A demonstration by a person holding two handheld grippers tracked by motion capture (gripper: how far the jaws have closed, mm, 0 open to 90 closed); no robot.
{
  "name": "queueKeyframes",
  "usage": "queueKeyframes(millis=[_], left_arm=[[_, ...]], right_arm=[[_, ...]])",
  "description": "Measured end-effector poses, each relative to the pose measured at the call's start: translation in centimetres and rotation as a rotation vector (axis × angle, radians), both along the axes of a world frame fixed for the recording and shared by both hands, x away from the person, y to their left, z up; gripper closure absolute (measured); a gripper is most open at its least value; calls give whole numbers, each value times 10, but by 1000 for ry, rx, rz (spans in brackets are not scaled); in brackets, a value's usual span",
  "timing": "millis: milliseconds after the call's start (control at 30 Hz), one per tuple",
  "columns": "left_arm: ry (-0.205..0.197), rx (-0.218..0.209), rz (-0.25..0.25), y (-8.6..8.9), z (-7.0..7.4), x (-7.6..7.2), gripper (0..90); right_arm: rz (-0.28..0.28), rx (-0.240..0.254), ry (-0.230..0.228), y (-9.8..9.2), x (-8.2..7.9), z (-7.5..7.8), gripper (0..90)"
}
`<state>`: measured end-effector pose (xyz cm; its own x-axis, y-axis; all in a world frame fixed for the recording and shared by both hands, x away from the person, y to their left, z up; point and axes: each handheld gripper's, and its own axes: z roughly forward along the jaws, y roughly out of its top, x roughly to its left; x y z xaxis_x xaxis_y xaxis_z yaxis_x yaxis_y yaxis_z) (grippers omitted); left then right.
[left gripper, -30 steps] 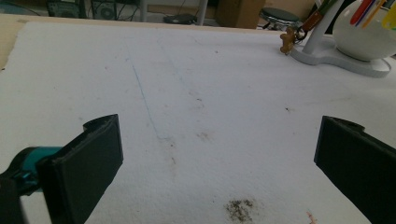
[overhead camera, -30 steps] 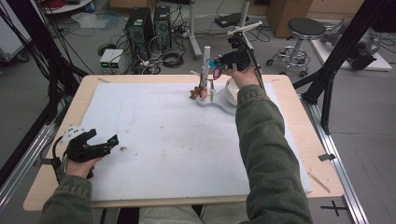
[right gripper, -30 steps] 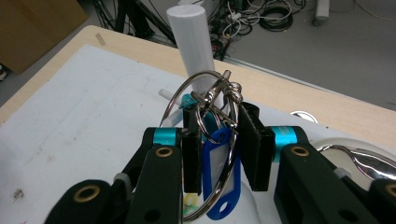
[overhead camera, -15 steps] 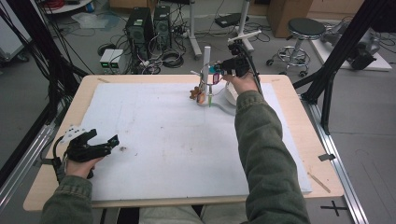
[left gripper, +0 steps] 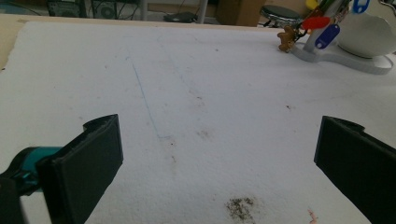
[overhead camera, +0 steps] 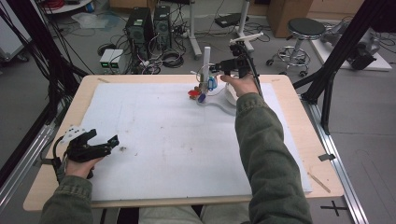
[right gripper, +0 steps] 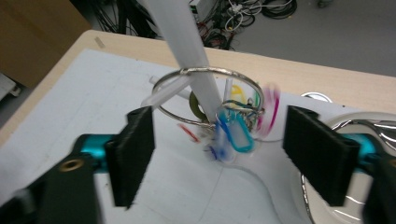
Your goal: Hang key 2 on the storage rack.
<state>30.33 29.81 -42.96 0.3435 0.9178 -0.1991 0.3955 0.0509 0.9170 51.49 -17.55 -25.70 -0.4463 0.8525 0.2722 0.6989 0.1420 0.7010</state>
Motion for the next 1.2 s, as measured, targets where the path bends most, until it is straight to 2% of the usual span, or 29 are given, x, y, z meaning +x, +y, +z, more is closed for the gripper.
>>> queueKeyframes(millis=[33,67,100,167,300,367,433,533,667,867,933,1000,1200], left_arm=[[-1,-1,1,0,0,0,16],[0,0,0,0,0,0,17],[1,1,1,0,0,0,16],[4,4,1,0,0,0,16],[6,4,-1,1,0,-1,16],[7,4,-1,1,0,-1,17],[5,4,2,2,1,-1,17],[5,5,3,2,0,-1,17],[3,6,2,2,0,-1,17],[3,4,2,2,0,-1,17],[2,0,3,1,0,-1,16],[2,0,3,1,0,-1,16],[2,1,6,2,0,0,16]], right_arm=[[12,8,-1,0,0,0,111],[24,12,1,1,-1,0,99],[34,6,-3,1,-2,0,95],[47,-11,-8,3,-5,1,8],[67,18,-79,-4,-15,1,8],[64,11,-64,-8,-17,-2,8],[69,-32,-49,-11,-18,-3,7],[78,-59,-60,-12,-24,0,8],[80,-58,-82,-14,-31,0,8],[74,-52,-66,-25,-38,-18,8],[75,-66,-61,-27,-40,-23,8],[77,-109,-57,-27,-42,-27,8],[75,-100,-49,-35,-49,-36,8]])
